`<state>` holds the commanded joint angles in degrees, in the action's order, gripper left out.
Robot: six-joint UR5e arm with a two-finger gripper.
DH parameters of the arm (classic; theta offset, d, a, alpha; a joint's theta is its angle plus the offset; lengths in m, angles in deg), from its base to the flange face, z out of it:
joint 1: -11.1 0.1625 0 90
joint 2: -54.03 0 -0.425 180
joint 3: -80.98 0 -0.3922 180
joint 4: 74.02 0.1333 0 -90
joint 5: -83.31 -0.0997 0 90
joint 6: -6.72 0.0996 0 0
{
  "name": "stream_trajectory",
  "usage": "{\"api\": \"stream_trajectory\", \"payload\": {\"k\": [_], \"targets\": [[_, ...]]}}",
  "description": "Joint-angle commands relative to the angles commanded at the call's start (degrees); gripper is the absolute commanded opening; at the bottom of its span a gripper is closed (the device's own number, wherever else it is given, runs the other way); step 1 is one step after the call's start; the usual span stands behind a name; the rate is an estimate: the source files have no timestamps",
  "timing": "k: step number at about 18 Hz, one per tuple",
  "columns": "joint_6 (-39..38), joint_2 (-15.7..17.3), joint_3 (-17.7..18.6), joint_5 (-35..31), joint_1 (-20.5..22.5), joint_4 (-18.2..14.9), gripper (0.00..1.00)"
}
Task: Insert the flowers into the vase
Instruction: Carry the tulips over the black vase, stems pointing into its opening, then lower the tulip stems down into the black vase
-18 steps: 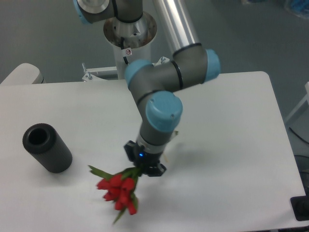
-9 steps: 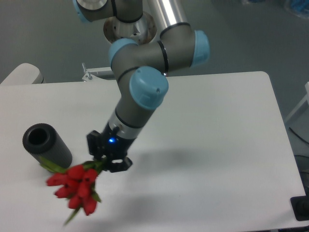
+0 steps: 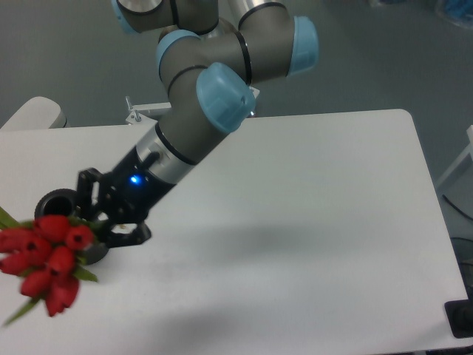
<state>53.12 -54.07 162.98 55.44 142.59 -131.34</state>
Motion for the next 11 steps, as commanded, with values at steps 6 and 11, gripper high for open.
{"api": "stream_trajectory", "payload": {"k": [6,11], "targets": [[0.4,1.2,3.2,7.0,-0.7,2.8,0.00],[0.6,2.1,6.9,8.3,-2.5,8.2,0.00]]}}
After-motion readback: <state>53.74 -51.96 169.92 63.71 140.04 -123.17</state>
